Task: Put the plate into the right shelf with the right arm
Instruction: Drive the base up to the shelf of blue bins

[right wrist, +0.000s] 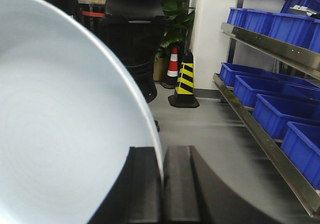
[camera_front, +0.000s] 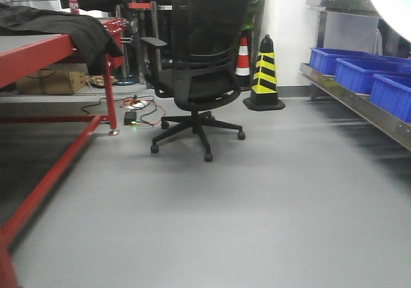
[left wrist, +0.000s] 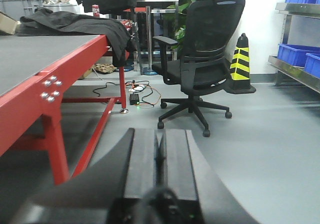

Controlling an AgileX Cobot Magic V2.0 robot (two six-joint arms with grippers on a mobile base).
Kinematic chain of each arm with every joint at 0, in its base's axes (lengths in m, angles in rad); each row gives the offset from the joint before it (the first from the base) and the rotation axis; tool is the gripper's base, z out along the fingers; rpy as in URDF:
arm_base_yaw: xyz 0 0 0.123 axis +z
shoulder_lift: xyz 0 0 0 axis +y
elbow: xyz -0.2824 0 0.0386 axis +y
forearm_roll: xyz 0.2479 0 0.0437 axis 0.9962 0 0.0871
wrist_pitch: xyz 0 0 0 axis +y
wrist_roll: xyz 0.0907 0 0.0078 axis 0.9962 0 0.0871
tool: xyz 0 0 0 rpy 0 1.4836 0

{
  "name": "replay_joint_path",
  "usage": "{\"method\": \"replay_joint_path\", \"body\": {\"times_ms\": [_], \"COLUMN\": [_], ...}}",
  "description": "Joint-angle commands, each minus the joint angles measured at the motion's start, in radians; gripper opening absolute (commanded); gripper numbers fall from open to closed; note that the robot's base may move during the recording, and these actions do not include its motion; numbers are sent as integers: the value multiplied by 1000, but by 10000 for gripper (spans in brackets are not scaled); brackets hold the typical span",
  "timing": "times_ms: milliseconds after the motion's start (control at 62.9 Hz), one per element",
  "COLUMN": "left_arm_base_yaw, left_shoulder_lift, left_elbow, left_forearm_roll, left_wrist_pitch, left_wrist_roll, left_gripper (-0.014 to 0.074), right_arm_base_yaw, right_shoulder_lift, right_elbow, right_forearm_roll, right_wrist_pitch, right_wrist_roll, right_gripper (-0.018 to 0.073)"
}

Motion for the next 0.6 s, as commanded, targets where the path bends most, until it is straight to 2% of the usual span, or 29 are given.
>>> {"method": "replay_joint_path", "body": {"times_ms": [0, 588], "left_arm_base_yaw": [-6, -6], "left_shoulder_lift": [-4, -4], "left_elbow": [10, 10], "left_forearm_roll": [-6, -6], "left_wrist_pitch": [-88, -88], "left_wrist_roll": [-1, -1], "left_gripper": [-47, -47], "right_arm_base_yaw": [-5, -5], "right_shoulder_lift": [8, 8], "right_elbow": [-29, -29], "right_forearm_roll": [-5, -5], "right_wrist_pitch": [-94, -94], "right_wrist_roll": [-3, -3], "right_gripper": [52, 52]}}
